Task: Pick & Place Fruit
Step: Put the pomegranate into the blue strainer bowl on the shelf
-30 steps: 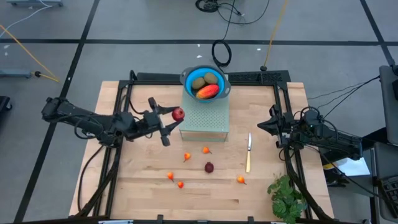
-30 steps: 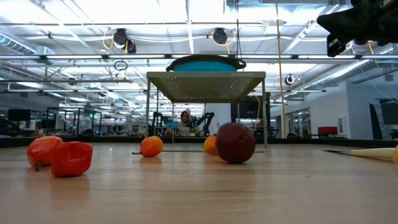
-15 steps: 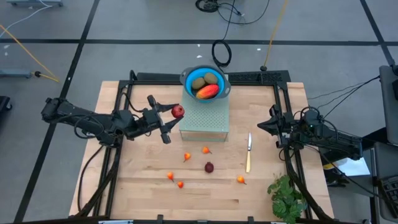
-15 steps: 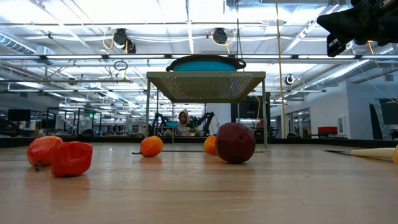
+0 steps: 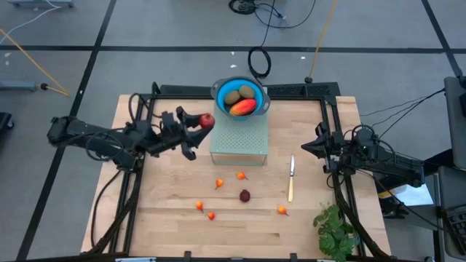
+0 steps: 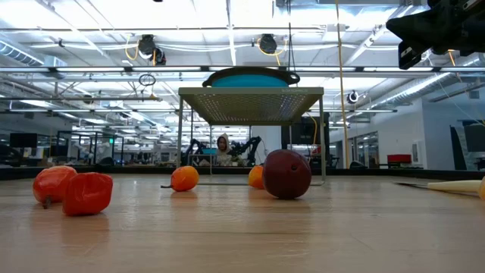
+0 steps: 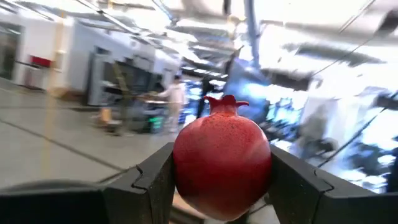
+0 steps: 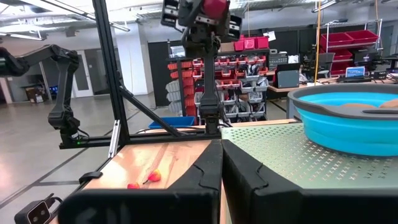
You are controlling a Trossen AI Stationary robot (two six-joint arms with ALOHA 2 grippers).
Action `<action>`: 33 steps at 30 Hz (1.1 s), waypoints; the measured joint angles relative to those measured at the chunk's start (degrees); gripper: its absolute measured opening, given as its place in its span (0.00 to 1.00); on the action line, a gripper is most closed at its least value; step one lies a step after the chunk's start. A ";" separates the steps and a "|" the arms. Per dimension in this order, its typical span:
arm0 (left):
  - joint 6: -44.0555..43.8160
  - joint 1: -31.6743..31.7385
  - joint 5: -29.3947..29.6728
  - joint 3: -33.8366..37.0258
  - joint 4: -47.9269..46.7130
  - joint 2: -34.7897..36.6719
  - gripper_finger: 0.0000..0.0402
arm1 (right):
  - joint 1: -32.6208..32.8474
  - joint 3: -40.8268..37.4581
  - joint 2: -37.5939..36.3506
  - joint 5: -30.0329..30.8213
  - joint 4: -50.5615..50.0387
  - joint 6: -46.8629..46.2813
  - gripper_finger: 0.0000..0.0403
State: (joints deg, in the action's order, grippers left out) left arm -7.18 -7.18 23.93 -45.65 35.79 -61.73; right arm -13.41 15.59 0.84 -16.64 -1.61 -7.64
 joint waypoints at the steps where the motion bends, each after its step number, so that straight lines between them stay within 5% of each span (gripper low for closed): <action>1: -1.58 0.86 -1.65 0.00 0.52 0.00 0.52 | 0.01 0.00 0.00 0.02 0.00 0.00 0.00; 18: -21.78 15.38 -4.91 -0.08 0.04 -2.94 0.52 | 0.02 0.00 0.00 0.27 0.02 0.00 0.00; 24: -22.99 18.95 -6.31 -0.95 -0.68 -7.15 0.52 | 0.01 0.00 0.02 0.54 0.06 0.01 0.00; 33: -17.33 23.24 -11.80 -11.51 -10.27 -16.13 0.52 | 0.00 0.00 0.04 3.39 0.05 1.29 0.00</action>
State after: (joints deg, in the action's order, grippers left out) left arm -24.51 16.05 12.14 -57.16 25.52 -77.87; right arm -13.41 15.59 0.89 -13.25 -1.56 -6.34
